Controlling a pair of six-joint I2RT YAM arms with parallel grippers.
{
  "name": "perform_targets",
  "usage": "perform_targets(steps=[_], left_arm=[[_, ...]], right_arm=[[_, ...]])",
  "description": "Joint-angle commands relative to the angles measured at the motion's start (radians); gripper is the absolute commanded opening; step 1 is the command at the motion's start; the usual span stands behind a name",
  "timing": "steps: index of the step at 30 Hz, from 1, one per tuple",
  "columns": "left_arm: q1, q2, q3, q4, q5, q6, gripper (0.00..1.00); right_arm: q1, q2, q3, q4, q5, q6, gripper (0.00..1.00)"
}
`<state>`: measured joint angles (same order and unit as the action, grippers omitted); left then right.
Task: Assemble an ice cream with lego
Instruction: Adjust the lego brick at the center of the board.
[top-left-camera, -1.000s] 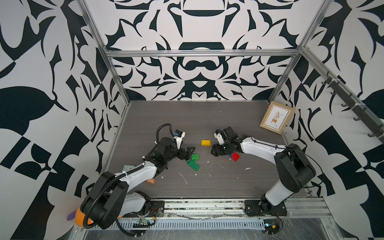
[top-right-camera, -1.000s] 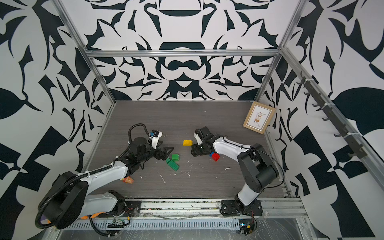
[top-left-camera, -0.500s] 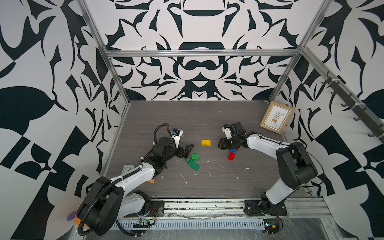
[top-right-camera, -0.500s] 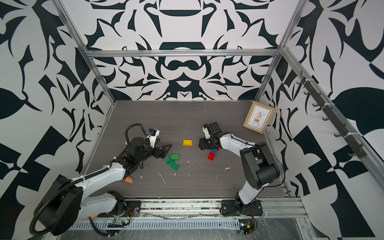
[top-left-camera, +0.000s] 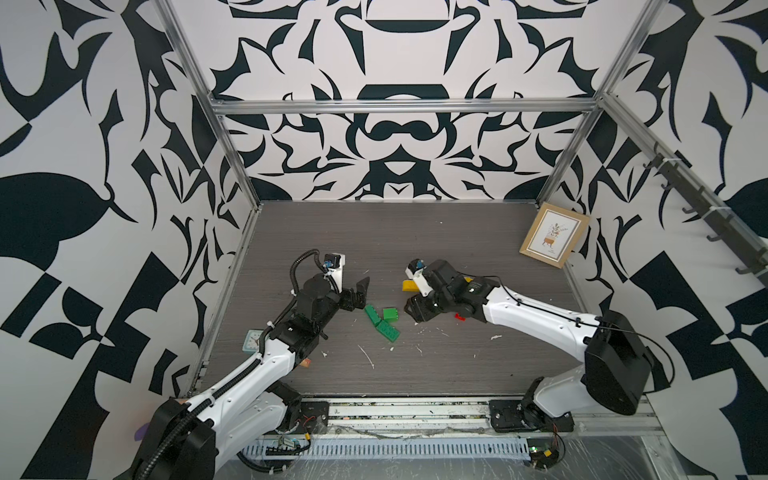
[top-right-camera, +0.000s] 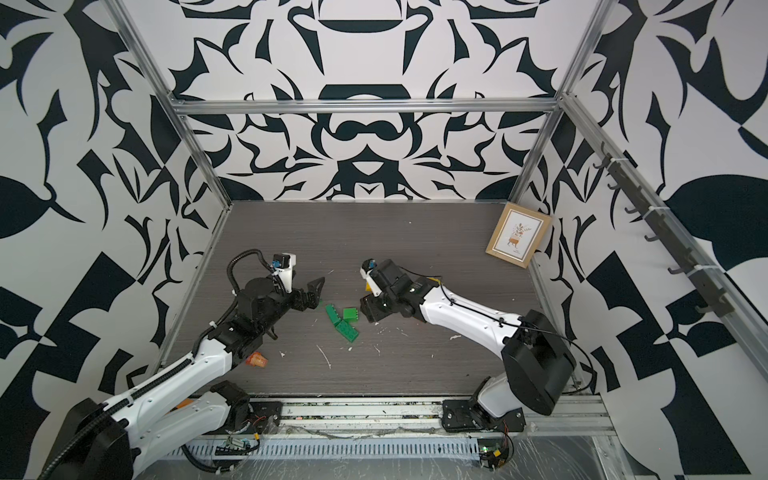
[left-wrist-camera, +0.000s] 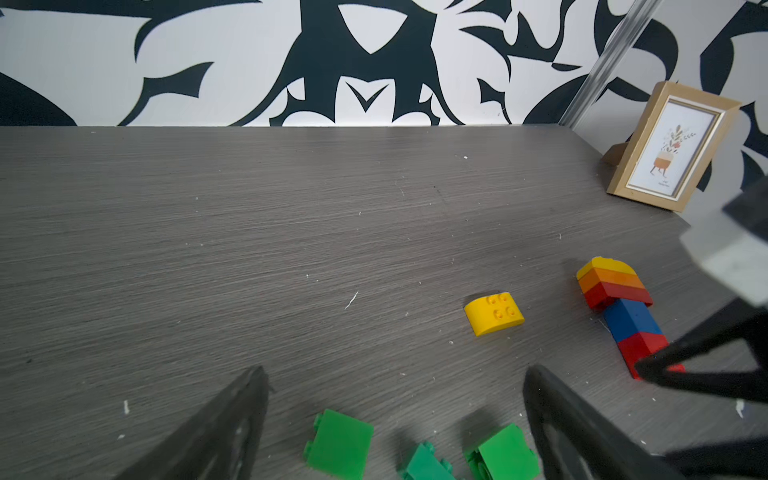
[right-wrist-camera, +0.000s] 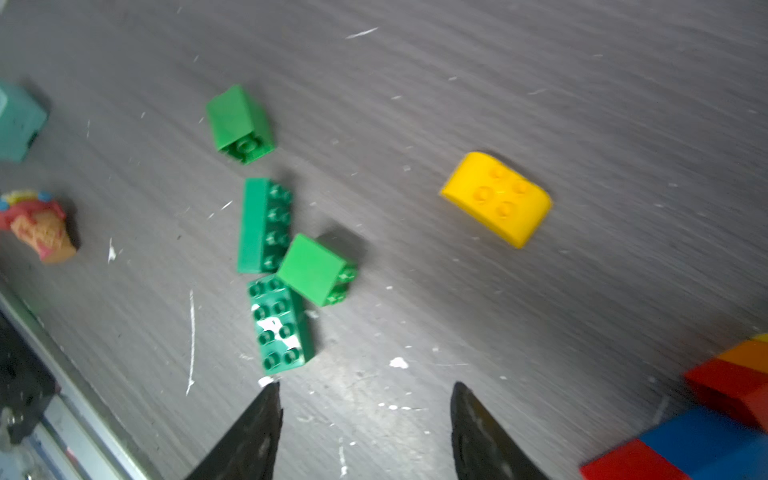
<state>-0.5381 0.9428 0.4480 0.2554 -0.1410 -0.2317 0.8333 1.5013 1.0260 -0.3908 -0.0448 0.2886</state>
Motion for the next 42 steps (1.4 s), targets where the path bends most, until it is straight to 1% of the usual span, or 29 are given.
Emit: perform_targets(steps=[1, 4, 9, 12, 14, 17, 20, 23, 26, 30, 33, 35, 37, 38, 40, 42], left_arm=[[-0.001, -0.043, -0.027, -0.026, 0.009, -0.040, 0.99], [-0.002, -0.073, -0.039, -0.025, 0.028, -0.040, 0.99], [-0.002, -0.113, -0.061, -0.024, -0.034, -0.031, 0.99], [-0.002, -0.137, -0.070, -0.012, -0.010, -0.035, 0.99], [-0.002, -0.141, -0.073, -0.005, 0.010, -0.037, 0.99], [-0.002, -0.131, -0.072, 0.006, 0.029, -0.041, 0.99], [-0.002, -0.119, -0.069, 0.009, 0.046, -0.044, 0.99], [-0.001, -0.111, -0.067, 0.015, 0.062, -0.045, 0.99], [-0.002, -0.107, -0.070, 0.024, 0.074, -0.044, 0.99], [-0.002, -0.092, -0.067, 0.028, 0.074, -0.034, 0.99], [-0.002, -0.085, -0.063, 0.028, 0.074, -0.024, 0.99], [-0.002, -0.082, -0.065, 0.035, 0.072, -0.014, 0.99], [-0.002, -0.073, -0.069, 0.045, 0.064, -0.005, 0.99], [-0.002, -0.064, -0.069, 0.045, 0.057, -0.004, 0.99], [-0.002, -0.045, -0.065, 0.047, 0.055, -0.003, 0.99], [-0.003, -0.035, -0.057, 0.041, 0.077, -0.007, 0.99]], right_arm=[[0.024, 0.059, 0.079, -0.056, 0.145, -0.009, 0.67], [0.066, 0.160, 0.157, -0.056, 0.145, -0.014, 0.68], [0.124, 0.327, 0.336, -0.148, 0.199, 0.004, 0.68], [0.142, 0.375, 0.368, -0.155, 0.224, 0.009, 0.69], [0.143, 0.390, 0.370, -0.165, 0.273, 0.017, 0.69], [0.144, 0.404, 0.357, -0.170, 0.283, 0.013, 0.69], [0.144, 0.389, 0.324, -0.185, 0.324, 0.030, 0.71], [0.142, 0.322, 0.246, -0.190, 0.383, 0.056, 0.72], [0.124, 0.250, 0.171, -0.212, 0.417, 0.102, 0.73], [0.094, 0.154, 0.082, -0.198, 0.388, 0.143, 0.74], [0.094, 0.081, 0.061, -0.172, 0.300, 0.180, 0.74], [0.094, 0.037, 0.037, -0.112, 0.230, 0.235, 0.73], [0.093, 0.047, 0.039, -0.069, 0.145, 0.274, 0.73], [0.093, 0.071, 0.064, -0.083, 0.125, 0.285, 0.73], [0.094, 0.125, 0.126, -0.149, 0.130, 0.288, 0.73], [0.094, 0.164, 0.166, -0.175, 0.150, 0.298, 0.73]])
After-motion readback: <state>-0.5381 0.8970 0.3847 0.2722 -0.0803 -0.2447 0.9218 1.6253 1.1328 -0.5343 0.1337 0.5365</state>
